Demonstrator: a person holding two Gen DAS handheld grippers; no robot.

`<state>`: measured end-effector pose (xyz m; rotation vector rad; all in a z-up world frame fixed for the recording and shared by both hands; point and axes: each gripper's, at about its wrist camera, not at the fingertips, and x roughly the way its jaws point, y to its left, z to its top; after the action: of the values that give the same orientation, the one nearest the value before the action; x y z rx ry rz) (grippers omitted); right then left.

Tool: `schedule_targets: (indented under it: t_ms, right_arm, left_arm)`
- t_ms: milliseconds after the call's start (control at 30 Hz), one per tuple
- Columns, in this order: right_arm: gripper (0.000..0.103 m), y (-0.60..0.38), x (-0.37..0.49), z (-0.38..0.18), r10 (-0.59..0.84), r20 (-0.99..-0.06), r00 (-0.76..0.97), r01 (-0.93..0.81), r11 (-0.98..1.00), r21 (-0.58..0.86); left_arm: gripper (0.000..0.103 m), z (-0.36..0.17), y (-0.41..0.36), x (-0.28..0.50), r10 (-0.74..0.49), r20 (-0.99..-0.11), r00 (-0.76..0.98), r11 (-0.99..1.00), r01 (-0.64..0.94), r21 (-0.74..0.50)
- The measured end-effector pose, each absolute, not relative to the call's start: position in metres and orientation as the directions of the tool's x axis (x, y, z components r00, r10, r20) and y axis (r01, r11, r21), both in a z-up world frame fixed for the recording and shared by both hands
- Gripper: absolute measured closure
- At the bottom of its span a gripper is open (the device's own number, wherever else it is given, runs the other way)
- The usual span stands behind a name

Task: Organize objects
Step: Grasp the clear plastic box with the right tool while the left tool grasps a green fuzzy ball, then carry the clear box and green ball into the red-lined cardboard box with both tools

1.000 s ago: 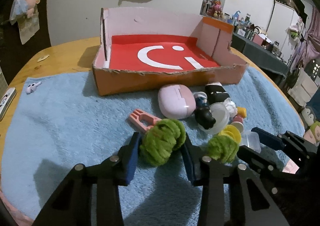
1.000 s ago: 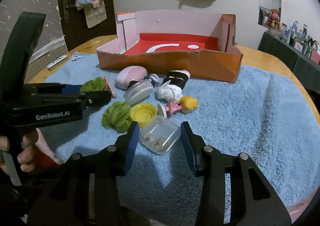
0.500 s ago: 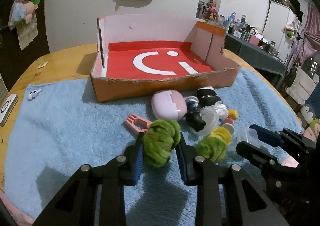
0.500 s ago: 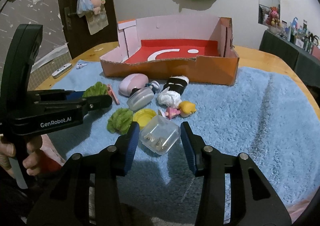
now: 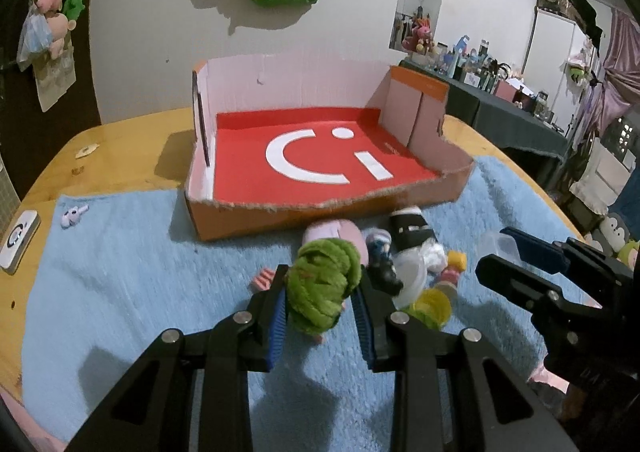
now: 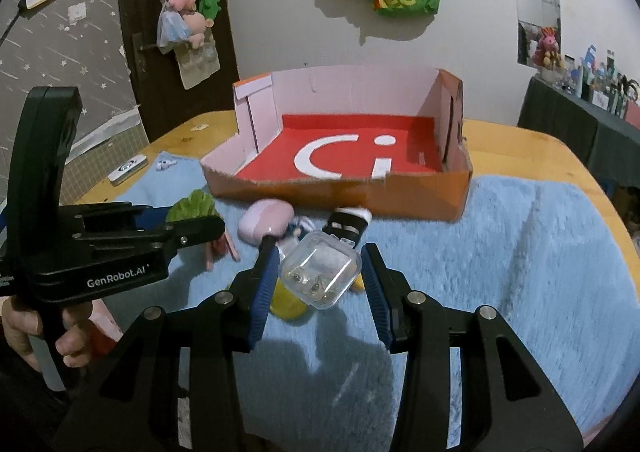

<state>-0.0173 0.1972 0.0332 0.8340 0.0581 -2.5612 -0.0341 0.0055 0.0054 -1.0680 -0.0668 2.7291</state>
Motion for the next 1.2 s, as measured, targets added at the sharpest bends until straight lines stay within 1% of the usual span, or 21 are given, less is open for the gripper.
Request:
schedule_targets:
  t_ms: [367, 600, 1200]
  right_arm:
    - [0.062, 0.198, -0.046, 0.048, -0.411, -0.567, -0.713, 0.430, -0.896, 0.109]
    - [0.062, 0.197, -0.065, 0.060, -0.407, -0.559, -0.722, 0.434, -0.896, 0.092]
    - [0.062, 0.189, -0.118, 0.066, -0.419, -0.584, -0.695, 0.456, -0.885, 0.092]
  left_arm:
    - [0.072, 0.019, 0.002, -0.061, 0.207, -0.657, -0.725, -0.978, -0.171, -0.120]
    - [0.072, 0.031, -0.002, -0.082, 0.209, -0.643, -0.737, -0.978, -0.163, -0.131]
    - [0.072, 0.035, -0.001, -0.125, 0.186, -0.654, -0.734, -0.983, -0.147, -0.115]
